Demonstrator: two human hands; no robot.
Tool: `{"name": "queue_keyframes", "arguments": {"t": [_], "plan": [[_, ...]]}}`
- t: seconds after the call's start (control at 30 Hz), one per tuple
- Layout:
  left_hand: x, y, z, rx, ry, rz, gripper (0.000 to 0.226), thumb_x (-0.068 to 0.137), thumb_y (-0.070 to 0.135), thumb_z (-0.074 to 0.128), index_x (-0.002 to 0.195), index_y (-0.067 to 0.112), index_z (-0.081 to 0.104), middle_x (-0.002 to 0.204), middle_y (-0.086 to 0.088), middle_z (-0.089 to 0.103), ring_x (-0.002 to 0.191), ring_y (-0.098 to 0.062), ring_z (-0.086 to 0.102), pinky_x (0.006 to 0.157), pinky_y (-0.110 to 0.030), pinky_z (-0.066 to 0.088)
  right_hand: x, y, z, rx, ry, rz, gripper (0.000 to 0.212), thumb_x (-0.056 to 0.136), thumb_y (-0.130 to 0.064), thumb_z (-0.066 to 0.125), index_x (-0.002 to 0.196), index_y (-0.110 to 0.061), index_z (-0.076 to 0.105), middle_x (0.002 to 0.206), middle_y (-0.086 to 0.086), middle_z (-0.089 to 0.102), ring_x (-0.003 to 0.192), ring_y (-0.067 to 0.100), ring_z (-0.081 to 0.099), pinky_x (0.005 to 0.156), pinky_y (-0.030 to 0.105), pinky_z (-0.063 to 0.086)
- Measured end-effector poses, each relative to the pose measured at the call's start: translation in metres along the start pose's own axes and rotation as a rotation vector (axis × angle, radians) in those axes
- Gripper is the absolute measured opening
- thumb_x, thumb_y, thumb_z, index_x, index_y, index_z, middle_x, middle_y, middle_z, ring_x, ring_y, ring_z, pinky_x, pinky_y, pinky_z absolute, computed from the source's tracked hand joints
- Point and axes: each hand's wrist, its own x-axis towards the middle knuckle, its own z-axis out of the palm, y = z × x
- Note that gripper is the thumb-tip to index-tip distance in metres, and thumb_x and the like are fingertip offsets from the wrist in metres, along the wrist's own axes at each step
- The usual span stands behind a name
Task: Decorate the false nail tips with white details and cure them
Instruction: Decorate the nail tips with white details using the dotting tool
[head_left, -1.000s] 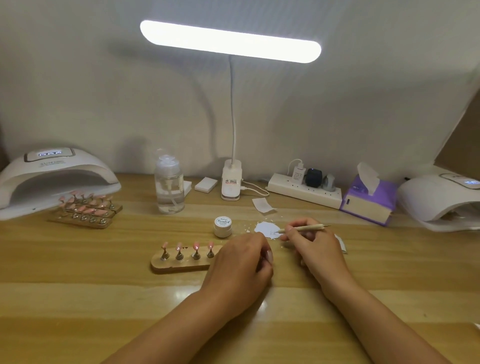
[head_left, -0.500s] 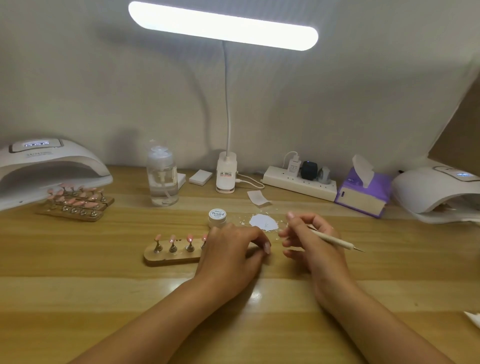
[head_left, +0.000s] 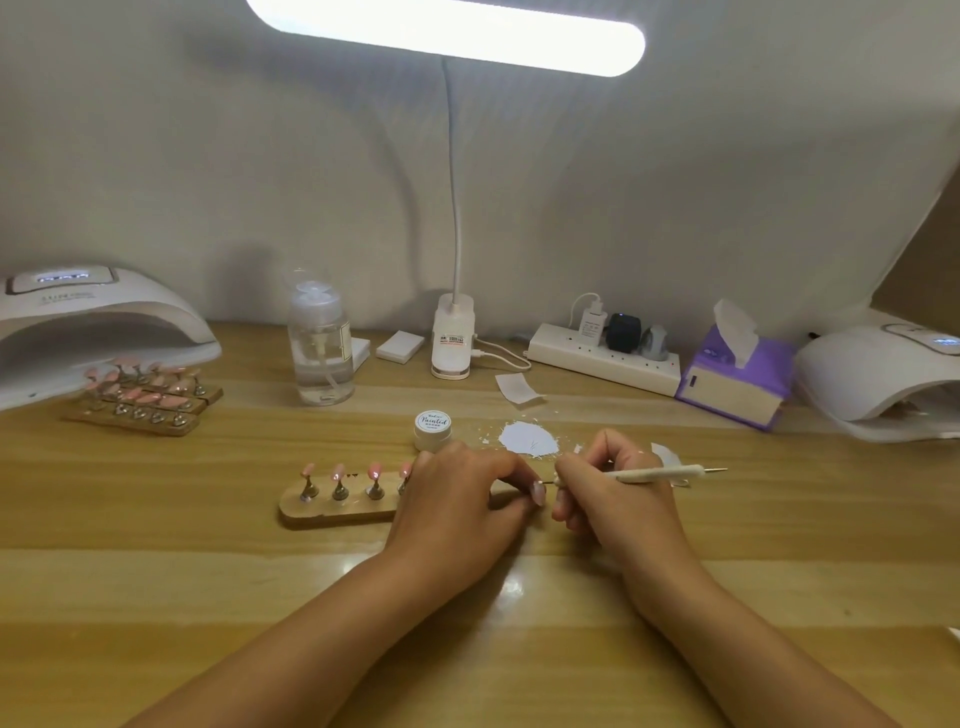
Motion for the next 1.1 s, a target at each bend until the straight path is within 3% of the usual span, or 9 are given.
{"name": "queue_keyframes", "arguments": {"t": [0.17, 0.4, 0.6, 0.77, 0.9, 1.1], "plan": [[-0.0003, 0.0002, -0.0003, 0.008, 0.000, 0.012, 0.011, 0.083, 0.030, 0.067, 0.086, 0.039, 0.072, 0.055, 0.029, 0.047, 0.075, -0.007, 0.048, 0.083, -0.032, 0.036, -0.0012, 0.0001, 0.0001, -0.021, -0.018, -0.005, 0.018, 0.078, -0.005, 0.063, 0.068, -0.006, 0.048, 0.053, 0.015, 0.065, 0.044, 0.011, 0.053, 0.043, 0.020, 0.041], [-0.0006, 0.0008, -0.0010, 0.027, -0.017, 0.015, 0.012, 0.085, 0.031, 0.065, 0.088, 0.040, 0.071, 0.069, 0.027, 0.057, 0.081, -0.008, 0.048, 0.085, -0.033, 0.035, -0.0019, -0.0006, -0.0001, -0.032, -0.012, -0.004, 0.016, 0.079, -0.004, 0.062, 0.069, -0.005, 0.049, 0.053, 0.014, 0.065, 0.044, 0.011, 0.054, 0.044, 0.020, 0.043], [0.0000, 0.0005, -0.0012, 0.013, -0.026, 0.018, 0.012, 0.085, 0.029, 0.064, 0.087, 0.039, 0.071, 0.062, 0.040, 0.051, 0.077, -0.006, 0.045, 0.082, -0.031, 0.032, -0.0013, -0.0003, 0.0001, -0.036, -0.010, 0.000, 0.018, 0.079, -0.006, 0.062, 0.069, -0.007, 0.048, 0.053, 0.015, 0.065, 0.043, 0.012, 0.052, 0.043, 0.021, 0.041], [0.0002, 0.0001, -0.0010, 0.020, -0.028, 0.023, 0.011, 0.086, 0.029, 0.064, 0.087, 0.039, 0.071, 0.064, 0.037, 0.051, 0.077, -0.006, 0.046, 0.083, -0.031, 0.032, -0.0001, 0.0012, -0.0004, -0.006, 0.000, 0.005, 0.022, 0.079, -0.004, 0.062, 0.066, -0.009, 0.045, 0.053, 0.015, 0.064, 0.043, 0.012, 0.052, 0.043, 0.022, 0.041], [0.0002, 0.0000, -0.0011, 0.015, -0.031, 0.020, 0.012, 0.085, 0.029, 0.065, 0.088, 0.039, 0.071, 0.063, 0.044, 0.050, 0.077, -0.005, 0.045, 0.082, -0.030, 0.031, -0.0007, 0.0014, 0.0002, -0.024, -0.012, -0.005, 0.021, 0.079, -0.004, 0.062, 0.067, -0.008, 0.046, 0.053, 0.015, 0.065, 0.043, 0.012, 0.052, 0.042, 0.019, 0.041], [-0.0002, -0.0006, -0.0006, 0.017, -0.027, 0.020, 0.011, 0.086, 0.030, 0.065, 0.087, 0.039, 0.071, 0.066, 0.036, 0.053, 0.078, -0.005, 0.045, 0.085, -0.031, 0.033, -0.0014, -0.0001, -0.0009, -0.006, 0.004, 0.005, 0.021, 0.079, -0.003, 0.062, 0.066, -0.009, 0.047, 0.054, 0.014, 0.065, 0.047, 0.013, 0.054, 0.047, 0.024, 0.043]]}}
